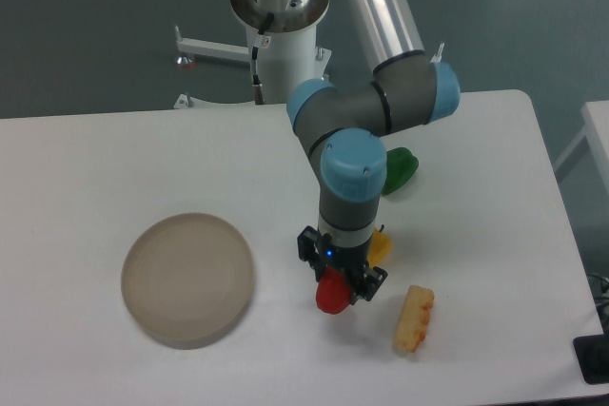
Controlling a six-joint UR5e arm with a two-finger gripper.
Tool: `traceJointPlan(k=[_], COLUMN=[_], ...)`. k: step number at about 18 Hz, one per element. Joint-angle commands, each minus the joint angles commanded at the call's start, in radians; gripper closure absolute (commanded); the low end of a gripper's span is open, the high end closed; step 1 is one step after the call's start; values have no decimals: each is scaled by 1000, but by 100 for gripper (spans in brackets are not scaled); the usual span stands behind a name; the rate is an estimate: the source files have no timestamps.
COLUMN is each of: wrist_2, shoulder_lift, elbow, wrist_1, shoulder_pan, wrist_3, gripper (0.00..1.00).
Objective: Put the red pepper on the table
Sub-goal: 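Lower the red pepper toward the table beside the yellow pepper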
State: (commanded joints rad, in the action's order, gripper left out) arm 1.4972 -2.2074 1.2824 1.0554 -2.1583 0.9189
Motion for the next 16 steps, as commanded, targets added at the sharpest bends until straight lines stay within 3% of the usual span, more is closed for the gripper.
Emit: traceJointPlan(k=[6,16], wrist_2=[-9,3], shoulder_lift=[-14,-32], elbow=[-2,5], wrist_1=[49,54], shoulder_pan=[3,29], wrist_3=[-49,-83], gripper=[59,59])
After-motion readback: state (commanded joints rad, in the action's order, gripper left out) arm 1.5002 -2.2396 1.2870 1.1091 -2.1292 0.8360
